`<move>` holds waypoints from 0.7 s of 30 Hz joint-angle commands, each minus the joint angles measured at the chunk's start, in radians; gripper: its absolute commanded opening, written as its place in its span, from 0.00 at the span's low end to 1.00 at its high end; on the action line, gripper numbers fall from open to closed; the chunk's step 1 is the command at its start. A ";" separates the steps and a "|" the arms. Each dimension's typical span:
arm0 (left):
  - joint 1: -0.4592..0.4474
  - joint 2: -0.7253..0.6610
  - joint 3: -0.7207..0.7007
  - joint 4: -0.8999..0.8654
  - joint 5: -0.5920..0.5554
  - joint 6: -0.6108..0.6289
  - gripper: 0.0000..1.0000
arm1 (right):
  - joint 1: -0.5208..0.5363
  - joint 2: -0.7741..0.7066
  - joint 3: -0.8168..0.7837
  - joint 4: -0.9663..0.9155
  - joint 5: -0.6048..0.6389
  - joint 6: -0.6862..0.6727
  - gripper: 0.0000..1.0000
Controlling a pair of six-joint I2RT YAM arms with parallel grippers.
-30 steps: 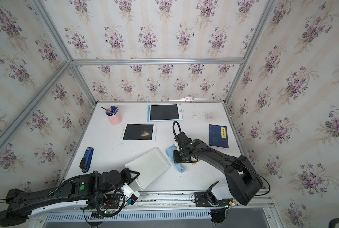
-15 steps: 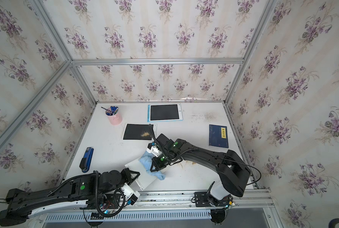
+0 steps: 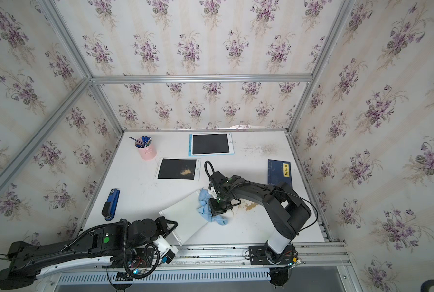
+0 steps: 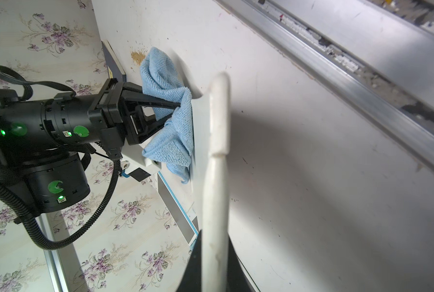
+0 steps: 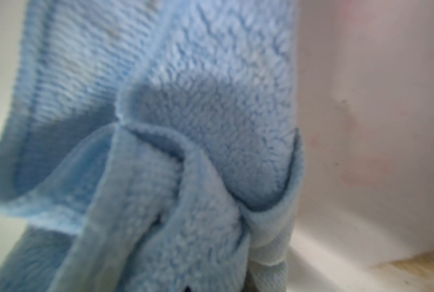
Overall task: Wipe the drawing tablet
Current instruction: Wipe the dirt from the drawing tablet.
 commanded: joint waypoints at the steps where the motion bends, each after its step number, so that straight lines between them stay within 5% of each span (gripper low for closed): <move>1: -0.002 -0.005 0.006 0.042 0.008 0.002 0.00 | -0.006 -0.008 0.044 0.012 0.250 0.019 0.00; 11: -0.005 -0.009 0.005 0.039 0.005 0.001 0.00 | -0.050 0.078 0.246 -0.019 0.313 0.006 0.00; 21: -0.005 -0.005 0.004 0.039 -0.003 0.003 0.00 | 0.145 0.131 0.307 -0.011 0.019 -0.107 0.00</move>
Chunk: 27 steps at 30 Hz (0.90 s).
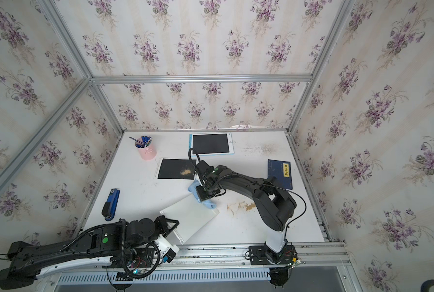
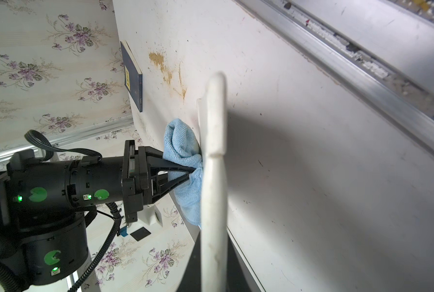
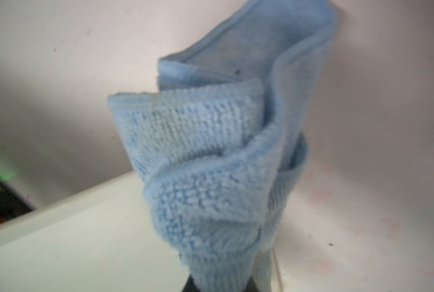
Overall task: Wipe the drawing tablet
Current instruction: Wipe the dirt from the drawing tablet.
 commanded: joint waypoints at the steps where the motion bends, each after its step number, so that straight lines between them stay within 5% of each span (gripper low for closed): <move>1: 0.000 0.003 0.003 0.003 0.002 0.011 0.00 | 0.054 -0.024 -0.004 0.024 -0.185 -0.040 0.00; 9: 0.000 0.009 0.003 0.001 -0.002 0.009 0.00 | 0.147 -0.146 0.002 0.085 -0.486 -0.063 0.00; 14: -0.001 0.009 0.002 0.006 -0.004 0.012 0.00 | 0.106 -0.086 0.002 0.051 -0.400 -0.042 0.00; 21: -0.002 0.003 0.003 0.005 -0.003 0.015 0.00 | -0.174 -0.026 -0.117 0.122 -0.206 0.048 0.00; 27: -0.004 0.000 0.003 0.003 -0.004 0.016 0.00 | -0.188 -0.030 -0.128 0.123 -0.262 0.010 0.00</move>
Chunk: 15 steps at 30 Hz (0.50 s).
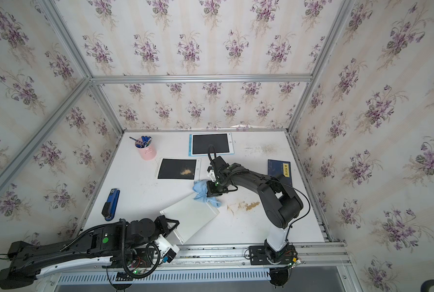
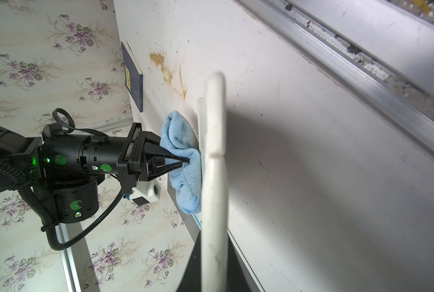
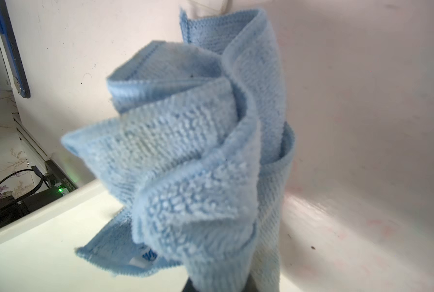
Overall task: Wipe the drawing tablet
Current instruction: Wipe the dirt from the drawing tablet.
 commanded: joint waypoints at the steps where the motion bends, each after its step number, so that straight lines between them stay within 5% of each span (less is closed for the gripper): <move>1: -0.002 -0.002 0.002 0.002 -0.001 0.014 0.00 | 0.041 -0.014 0.008 -0.001 -0.046 -0.046 0.00; 10: -0.003 0.001 0.003 0.003 -0.004 0.016 0.00 | 0.336 -0.146 -0.022 0.000 -0.255 -0.094 0.00; 15: -0.002 0.003 0.003 0.002 -0.006 0.021 0.00 | 0.310 -0.118 -0.171 0.023 -0.171 -0.031 0.00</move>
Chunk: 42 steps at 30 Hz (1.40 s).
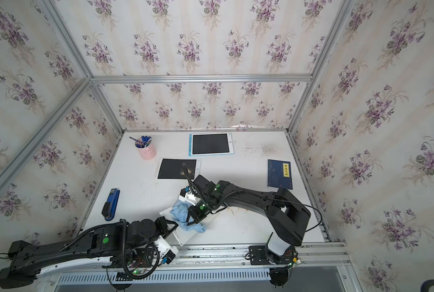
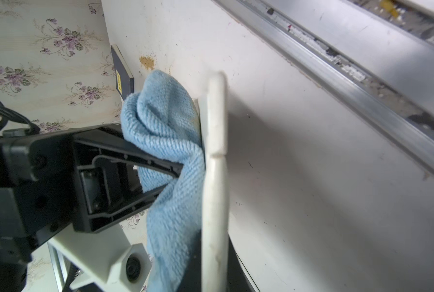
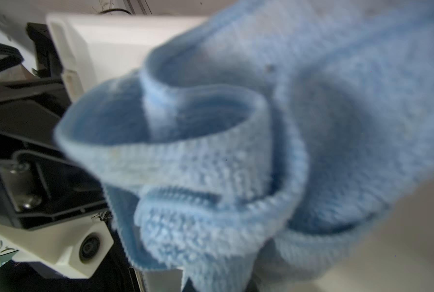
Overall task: Wipe the drawing tablet
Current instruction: Wipe the dirt from the drawing tablet.
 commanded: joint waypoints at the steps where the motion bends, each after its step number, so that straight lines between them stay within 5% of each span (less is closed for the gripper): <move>1: 0.002 0.000 0.004 0.042 -0.012 0.018 0.00 | -0.056 0.045 -0.090 -0.029 0.096 0.064 0.00; 8: 0.001 -0.003 0.005 0.041 -0.016 0.020 0.00 | -0.361 0.086 -0.152 0.017 0.353 0.153 0.00; 14: -0.001 -0.005 0.004 0.041 -0.019 0.019 0.00 | -0.390 0.047 -0.080 -0.002 0.380 0.158 0.00; 21: -0.003 0.010 0.002 0.051 -0.015 0.018 0.00 | -0.324 0.126 0.102 0.008 0.353 0.157 0.00; 28: -0.004 0.011 0.003 0.053 -0.014 0.018 0.00 | -0.145 0.196 0.222 -0.033 0.255 0.106 0.00; 42: -0.002 0.010 0.003 0.053 -0.021 0.015 0.00 | 0.135 0.031 0.020 0.045 -0.034 0.034 0.00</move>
